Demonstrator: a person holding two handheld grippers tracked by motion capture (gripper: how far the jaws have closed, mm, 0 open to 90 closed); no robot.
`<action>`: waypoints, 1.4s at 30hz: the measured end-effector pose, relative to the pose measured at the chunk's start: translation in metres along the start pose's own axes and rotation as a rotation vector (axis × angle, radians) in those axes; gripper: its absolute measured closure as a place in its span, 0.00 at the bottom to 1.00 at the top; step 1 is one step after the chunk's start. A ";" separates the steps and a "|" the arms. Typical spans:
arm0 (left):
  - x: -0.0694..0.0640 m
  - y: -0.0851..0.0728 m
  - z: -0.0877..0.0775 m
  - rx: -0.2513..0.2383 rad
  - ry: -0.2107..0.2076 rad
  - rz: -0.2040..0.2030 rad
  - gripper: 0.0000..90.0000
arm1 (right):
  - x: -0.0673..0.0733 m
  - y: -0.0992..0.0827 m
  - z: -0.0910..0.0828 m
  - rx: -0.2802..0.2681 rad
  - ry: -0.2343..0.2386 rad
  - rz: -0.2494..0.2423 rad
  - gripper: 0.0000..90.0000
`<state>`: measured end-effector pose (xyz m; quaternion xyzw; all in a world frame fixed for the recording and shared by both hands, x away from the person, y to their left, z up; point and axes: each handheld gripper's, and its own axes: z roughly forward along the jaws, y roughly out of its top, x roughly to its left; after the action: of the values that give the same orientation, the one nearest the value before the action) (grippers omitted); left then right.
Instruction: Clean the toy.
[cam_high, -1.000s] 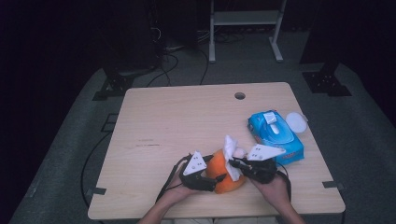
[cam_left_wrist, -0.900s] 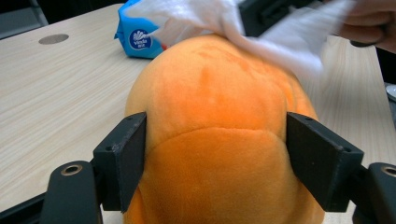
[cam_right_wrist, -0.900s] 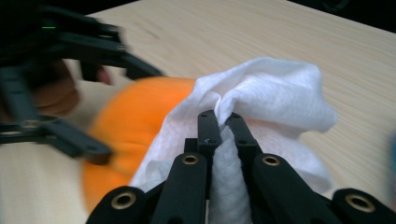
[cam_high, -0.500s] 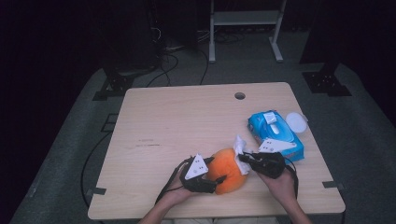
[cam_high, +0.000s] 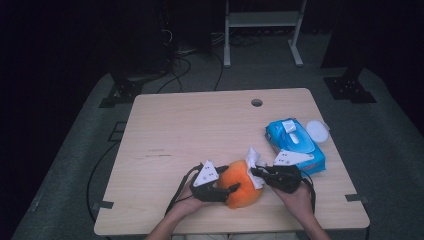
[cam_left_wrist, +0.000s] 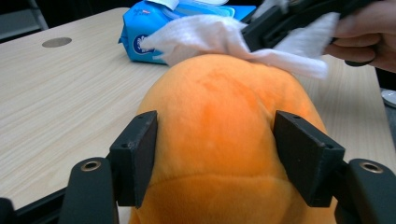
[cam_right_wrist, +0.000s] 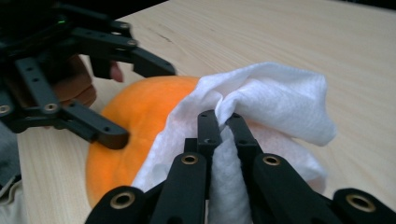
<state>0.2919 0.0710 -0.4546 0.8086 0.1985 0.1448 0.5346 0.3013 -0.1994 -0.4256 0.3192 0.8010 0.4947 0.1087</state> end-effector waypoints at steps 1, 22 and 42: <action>-0.001 -0.001 0.001 -0.002 0.003 -0.001 0.37 | -0.004 -0.002 0.000 0.007 -0.004 0.018 0.95; 0.005 0.005 -0.003 -0.013 -0.011 -0.051 0.17 | -0.004 0.003 0.003 -0.009 0.010 0.036 0.95; -0.018 0.014 -0.005 0.013 0.142 0.218 0.46 | 0.002 0.008 0.000 -0.073 0.038 0.025 0.95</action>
<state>0.2759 0.0614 -0.4400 0.8166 0.1477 0.2576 0.4950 0.3026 -0.1958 -0.4185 0.3156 0.7801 0.5311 0.0987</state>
